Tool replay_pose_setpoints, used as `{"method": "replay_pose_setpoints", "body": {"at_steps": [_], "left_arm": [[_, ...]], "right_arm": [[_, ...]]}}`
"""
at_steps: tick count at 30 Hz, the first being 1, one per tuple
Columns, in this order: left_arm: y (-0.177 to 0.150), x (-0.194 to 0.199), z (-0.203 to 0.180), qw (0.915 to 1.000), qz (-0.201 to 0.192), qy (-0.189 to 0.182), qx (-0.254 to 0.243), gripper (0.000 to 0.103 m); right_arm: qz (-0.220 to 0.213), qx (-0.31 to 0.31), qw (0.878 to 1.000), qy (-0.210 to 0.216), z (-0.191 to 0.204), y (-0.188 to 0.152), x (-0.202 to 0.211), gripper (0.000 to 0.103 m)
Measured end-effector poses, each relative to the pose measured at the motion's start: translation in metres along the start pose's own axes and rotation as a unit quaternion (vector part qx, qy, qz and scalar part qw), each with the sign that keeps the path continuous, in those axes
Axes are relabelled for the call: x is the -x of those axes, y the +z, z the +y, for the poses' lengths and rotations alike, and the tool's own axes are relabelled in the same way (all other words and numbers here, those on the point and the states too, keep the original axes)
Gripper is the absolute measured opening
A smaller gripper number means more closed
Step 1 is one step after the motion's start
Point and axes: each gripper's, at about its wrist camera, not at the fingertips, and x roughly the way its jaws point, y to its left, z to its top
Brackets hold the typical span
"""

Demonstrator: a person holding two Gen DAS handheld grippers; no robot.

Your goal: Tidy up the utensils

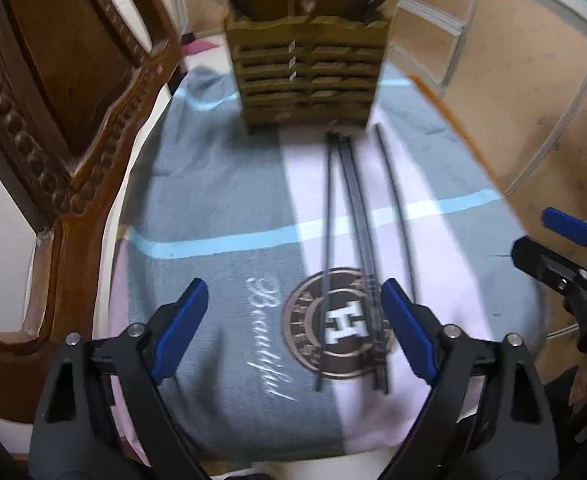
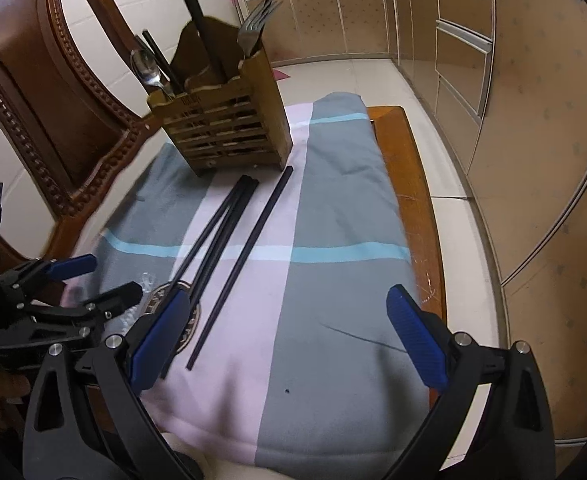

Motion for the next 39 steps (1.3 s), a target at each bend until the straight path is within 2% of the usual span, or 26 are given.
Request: {"method": "replay_pose_setpoints", "body": {"at_steps": [7, 9, 12, 14, 15, 16, 18, 20, 22, 25, 27, 31, 36, 38, 39], "left_arm": [[-0.001, -0.033, -0.001, 0.9983, 0.053, 0.012, -0.023, 0.060], [-0.001, -0.039, -0.001, 0.9980, 0.058, 0.007, -0.023, 0.058], [-0.001, -0.045, -0.001, 0.9981, 0.055, 0.014, -0.024, 0.045], [0.000, -0.044, 0.002, 0.9985, 0.052, 0.015, -0.007, 0.033], [0.001, -0.044, 0.005, 0.9985, 0.054, 0.010, 0.003, 0.027], [0.000, -0.043, 0.007, 0.9983, 0.056, 0.008, 0.011, 0.021], [-0.003, -0.040, 0.006, 0.9984, 0.055, 0.014, 0.005, 0.012], [-0.008, -0.036, 0.005, 0.9985, 0.052, 0.018, 0.007, 0.010], [-0.016, -0.032, 0.003, 0.9982, 0.051, 0.029, 0.007, 0.008], [-0.026, -0.030, 0.010, 0.9974, 0.060, 0.034, 0.023, 0.007], [-0.035, -0.024, 0.018, 0.9963, 0.066, 0.020, 0.051, 0.006], [-0.048, -0.017, 0.018, 0.9958, 0.066, 0.007, 0.063, 0.006], [-0.061, -0.010, 0.013, 0.9955, 0.064, 0.000, 0.070, 0.007], [-0.062, -0.008, 0.011, 0.9958, 0.062, -0.004, 0.067, 0.015], [-0.061, -0.006, 0.010, 0.9960, 0.059, -0.011, 0.067, 0.040]], "right_arm": [[0.023, 0.031, 0.999, -0.022, 0.031, 0.003, -0.042, 0.096], [0.023, 0.043, 0.998, -0.037, 0.039, 0.004, -0.050, 0.092], [0.033, 0.061, 0.996, -0.056, 0.047, 0.006, -0.065, 0.079], [0.055, 0.083, 0.993, -0.066, 0.052, 0.006, -0.078, 0.058], [0.064, 0.090, 0.992, -0.063, 0.053, 0.005, -0.083, 0.055], [0.067, 0.096, 0.991, -0.058, 0.053, 0.004, -0.084, 0.047], [0.067, 0.117, 0.990, -0.053, 0.057, 0.004, -0.082, 0.036], [0.069, 0.131, 0.988, -0.048, 0.057, 0.003, -0.079, 0.017], [0.074, 0.140, 0.986, -0.045, 0.054, 0.001, -0.075, 0.012], [0.088, 0.165, 0.981, -0.043, 0.049, -0.006, -0.070, 0.010], [0.096, 0.174, 0.979, -0.038, 0.043, -0.010, -0.065, 0.010], [0.117, 0.176, 0.977, -0.016, 0.029, -0.021, -0.050, 0.010], [0.128, 0.178, 0.976, -0.010, 0.025, -0.034, -0.039, 0.010], [0.127, 0.171, 0.977, -0.006, 0.023, -0.034, -0.039, 0.010], [0.127, 0.160, 0.979, -0.002, 0.020, -0.033, -0.039, 0.012]]}}
